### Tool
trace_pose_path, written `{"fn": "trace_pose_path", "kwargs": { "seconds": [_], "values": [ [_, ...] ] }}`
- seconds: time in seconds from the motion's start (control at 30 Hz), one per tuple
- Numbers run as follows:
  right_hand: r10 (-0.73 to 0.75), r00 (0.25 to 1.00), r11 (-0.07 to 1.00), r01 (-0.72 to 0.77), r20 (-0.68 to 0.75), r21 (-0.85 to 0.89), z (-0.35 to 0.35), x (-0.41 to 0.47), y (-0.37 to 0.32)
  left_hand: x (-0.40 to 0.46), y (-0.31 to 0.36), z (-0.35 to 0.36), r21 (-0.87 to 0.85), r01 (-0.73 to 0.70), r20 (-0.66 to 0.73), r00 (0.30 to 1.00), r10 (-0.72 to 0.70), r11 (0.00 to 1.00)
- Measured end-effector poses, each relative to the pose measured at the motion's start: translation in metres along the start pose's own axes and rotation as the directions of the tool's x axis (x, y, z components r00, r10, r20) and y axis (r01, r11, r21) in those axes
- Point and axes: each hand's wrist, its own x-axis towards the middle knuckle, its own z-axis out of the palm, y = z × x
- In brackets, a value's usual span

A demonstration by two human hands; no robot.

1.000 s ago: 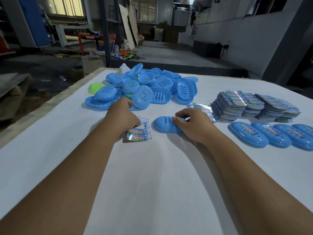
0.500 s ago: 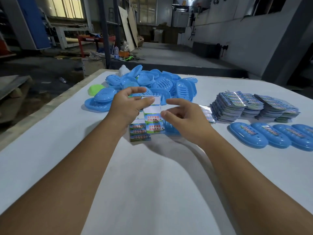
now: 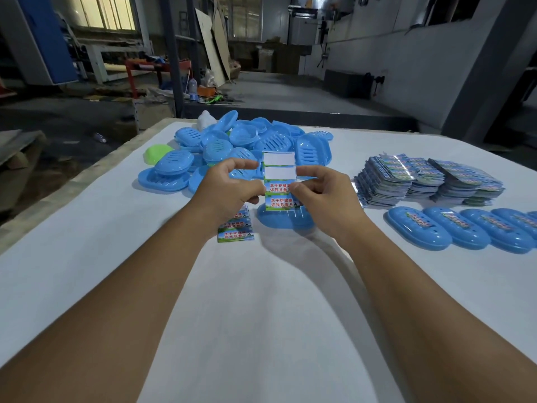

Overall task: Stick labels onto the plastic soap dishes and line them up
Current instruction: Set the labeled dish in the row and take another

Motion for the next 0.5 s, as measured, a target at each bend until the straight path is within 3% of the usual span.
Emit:
{"fn": "trace_pose_path", "kwargs": {
  "seconds": [0.33,0.5],
  "values": [
    [0.018,1.0,0.998,-0.019,-0.019,-0.063,-0.0004,-0.0005,0.0,-0.0036,0.0042,-0.0024,0.034,0.0,0.003,1.0,0.0,0.999],
    [-0.071,0.994,0.963,0.047,-0.082,-0.264,0.0004,-0.001,0.003,-0.0084,0.005,-0.0014,0.027,-0.023,0.072,0.997,0.021,0.999]
  ]
}}
